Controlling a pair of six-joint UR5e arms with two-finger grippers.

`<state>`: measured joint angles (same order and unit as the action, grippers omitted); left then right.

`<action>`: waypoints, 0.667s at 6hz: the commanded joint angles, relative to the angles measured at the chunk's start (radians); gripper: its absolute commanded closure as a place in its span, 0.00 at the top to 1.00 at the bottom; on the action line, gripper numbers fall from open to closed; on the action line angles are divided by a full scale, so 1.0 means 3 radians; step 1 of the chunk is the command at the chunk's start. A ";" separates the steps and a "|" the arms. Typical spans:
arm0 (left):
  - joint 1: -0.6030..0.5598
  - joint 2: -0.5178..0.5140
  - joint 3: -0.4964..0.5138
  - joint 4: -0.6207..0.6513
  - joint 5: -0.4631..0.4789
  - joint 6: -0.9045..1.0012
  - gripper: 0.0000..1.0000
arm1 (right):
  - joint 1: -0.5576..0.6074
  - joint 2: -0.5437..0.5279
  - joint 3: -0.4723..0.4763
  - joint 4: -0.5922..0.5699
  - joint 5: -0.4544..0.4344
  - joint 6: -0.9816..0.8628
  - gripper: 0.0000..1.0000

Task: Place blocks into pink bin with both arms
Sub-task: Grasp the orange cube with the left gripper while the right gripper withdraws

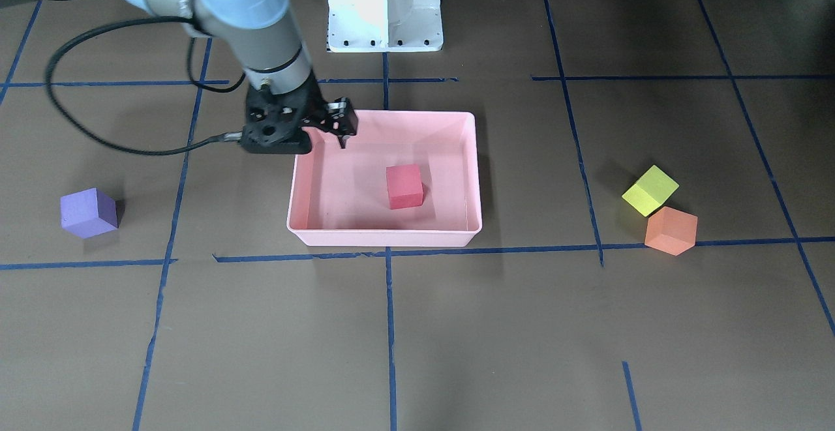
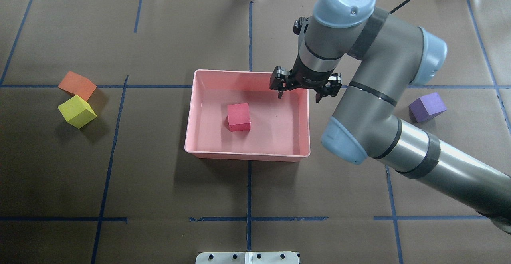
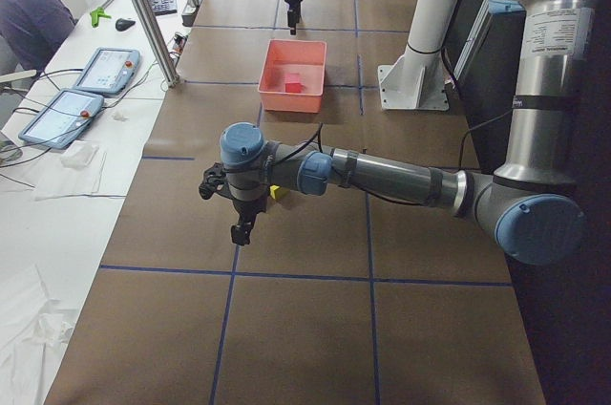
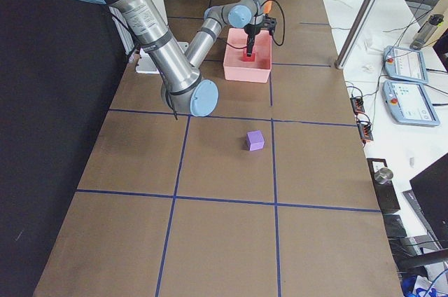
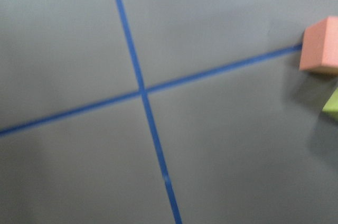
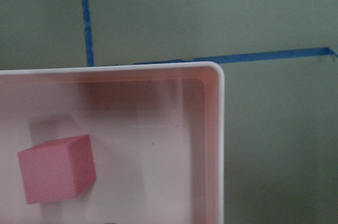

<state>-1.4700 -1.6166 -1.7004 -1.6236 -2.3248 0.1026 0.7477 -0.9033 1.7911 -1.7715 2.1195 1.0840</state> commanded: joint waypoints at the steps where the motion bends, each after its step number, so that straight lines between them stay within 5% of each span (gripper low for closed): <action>1: 0.0488 -0.0128 0.0216 -0.0532 0.0013 -0.0577 1.00 | 0.0395 -0.0347 0.0099 -0.0006 0.0190 -0.0716 1.00; 3: 0.1037 -0.0454 0.0954 -0.1725 0.0033 -0.1528 1.00 | 0.0915 -0.0730 0.0114 -0.0006 0.0374 -0.1746 1.00; 4: 0.1217 -0.0603 0.1024 -0.1812 0.0039 -0.1807 1.00 | 0.1156 -0.1036 0.0175 -0.0006 0.0441 -0.2324 1.00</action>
<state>-1.1647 -1.7504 -1.4413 -2.0983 -2.3149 -0.3402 1.0205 -1.1330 1.8300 -1.7733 2.2299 0.5545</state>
